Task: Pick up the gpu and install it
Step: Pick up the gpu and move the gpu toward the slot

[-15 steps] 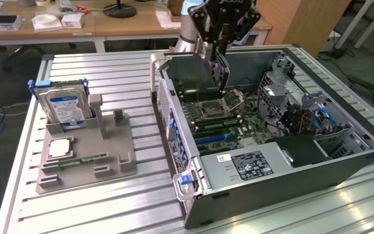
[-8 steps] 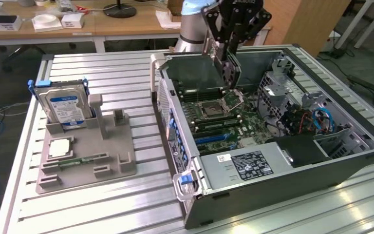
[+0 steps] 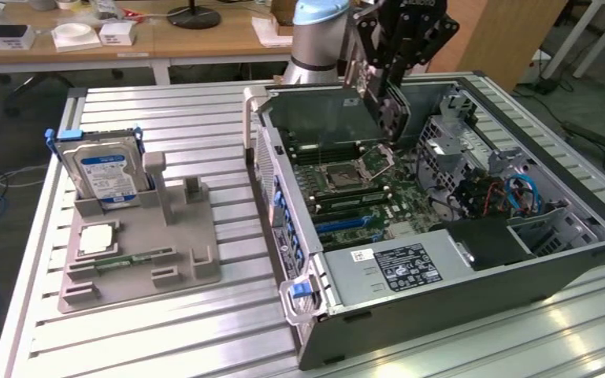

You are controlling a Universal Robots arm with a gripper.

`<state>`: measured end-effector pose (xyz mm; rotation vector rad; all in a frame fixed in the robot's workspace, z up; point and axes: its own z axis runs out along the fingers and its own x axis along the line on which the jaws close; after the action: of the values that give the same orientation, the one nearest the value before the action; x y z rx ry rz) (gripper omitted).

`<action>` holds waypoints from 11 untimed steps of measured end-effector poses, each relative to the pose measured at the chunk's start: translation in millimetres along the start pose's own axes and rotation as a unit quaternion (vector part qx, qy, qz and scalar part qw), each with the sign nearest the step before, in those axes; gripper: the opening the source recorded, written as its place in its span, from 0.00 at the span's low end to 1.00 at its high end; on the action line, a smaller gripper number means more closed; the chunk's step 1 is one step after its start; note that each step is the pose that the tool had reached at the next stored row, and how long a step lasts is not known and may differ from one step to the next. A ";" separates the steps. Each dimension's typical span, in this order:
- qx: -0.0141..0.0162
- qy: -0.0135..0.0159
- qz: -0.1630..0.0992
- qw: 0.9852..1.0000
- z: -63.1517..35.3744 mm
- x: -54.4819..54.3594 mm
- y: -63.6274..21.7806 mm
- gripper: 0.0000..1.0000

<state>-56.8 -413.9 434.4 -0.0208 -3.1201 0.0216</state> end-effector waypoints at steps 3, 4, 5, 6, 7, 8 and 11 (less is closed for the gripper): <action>0.000 0.001 0.000 1.000 -0.2 -10.0 0.1 0.26; 0.000 0.001 0.000 1.000 -0.3 -13.2 0.1 0.26; 0.000 0.001 0.000 1.000 -0.4 -16.5 0.1 0.26; 0.000 0.001 0.000 1.000 -0.5 -19.7 0.2 0.26; 0.000 0.002 0.000 1.000 -0.5 -23.3 0.2 0.26; 0.000 0.002 0.000 1.000 -0.6 -25.3 0.1 0.26; 0.000 0.002 0.000 1.000 -0.5 -25.3 0.2 0.26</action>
<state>-31.5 -414.1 434.4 -0.0208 -3.1164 0.0214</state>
